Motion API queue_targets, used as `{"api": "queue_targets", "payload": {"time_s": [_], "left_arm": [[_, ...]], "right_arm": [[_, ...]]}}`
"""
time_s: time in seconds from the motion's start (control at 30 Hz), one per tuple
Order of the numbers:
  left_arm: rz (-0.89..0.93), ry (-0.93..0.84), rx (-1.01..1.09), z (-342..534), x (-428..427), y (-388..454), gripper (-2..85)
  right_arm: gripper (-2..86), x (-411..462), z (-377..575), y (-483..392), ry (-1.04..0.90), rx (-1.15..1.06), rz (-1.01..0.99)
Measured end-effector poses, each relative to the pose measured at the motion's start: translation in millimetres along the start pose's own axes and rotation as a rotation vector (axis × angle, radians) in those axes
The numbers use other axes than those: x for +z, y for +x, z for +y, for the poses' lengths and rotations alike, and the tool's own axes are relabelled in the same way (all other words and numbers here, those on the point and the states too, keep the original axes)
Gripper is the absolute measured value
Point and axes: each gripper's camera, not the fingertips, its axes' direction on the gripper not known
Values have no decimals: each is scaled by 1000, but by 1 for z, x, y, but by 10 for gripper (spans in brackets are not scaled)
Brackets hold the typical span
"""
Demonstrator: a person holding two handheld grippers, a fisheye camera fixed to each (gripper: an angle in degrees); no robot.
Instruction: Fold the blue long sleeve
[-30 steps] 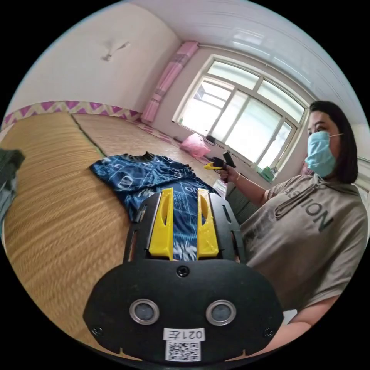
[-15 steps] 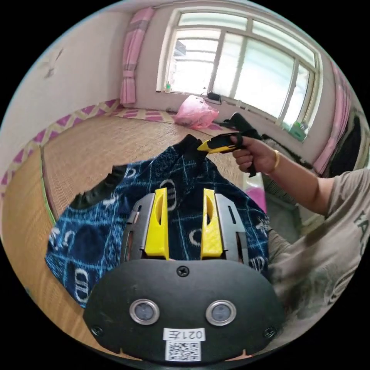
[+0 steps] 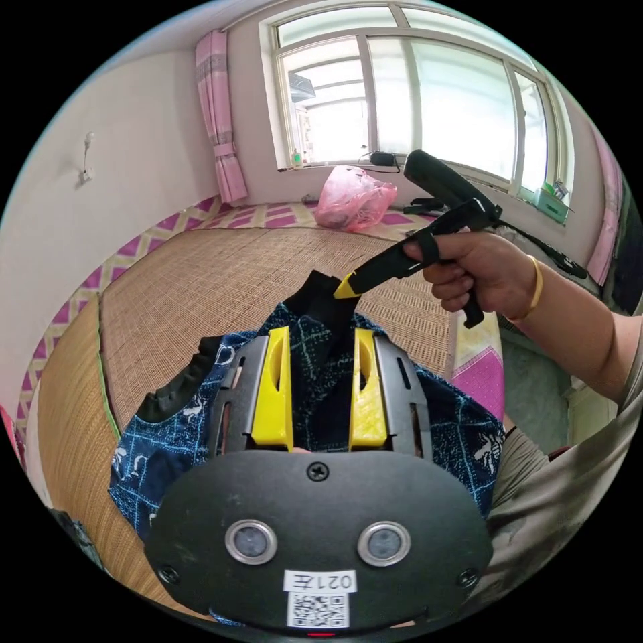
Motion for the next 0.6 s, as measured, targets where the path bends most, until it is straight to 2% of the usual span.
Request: {"api": "queue_targets", "payload": {"time_s": [0.17, 0.3, 0.5, 0.6], "left_arm": [[94, -68, 10, -9, 26, 2, 134], [118, -96, 45, -18, 47, 13, 135], [49, -95, 78, -24, 71, 23, 127], [-14, -86, 40, -19, 77, 16, 71]], "right_arm": [[5, 0, 6, 27, -68, 87, -45], [-1, -26, 20, 18, -14, 87, -85], [-4, -45, 22, -19, 10, 39, -107], [-4, -52, 22, -39, 28, 6, -85]]}}
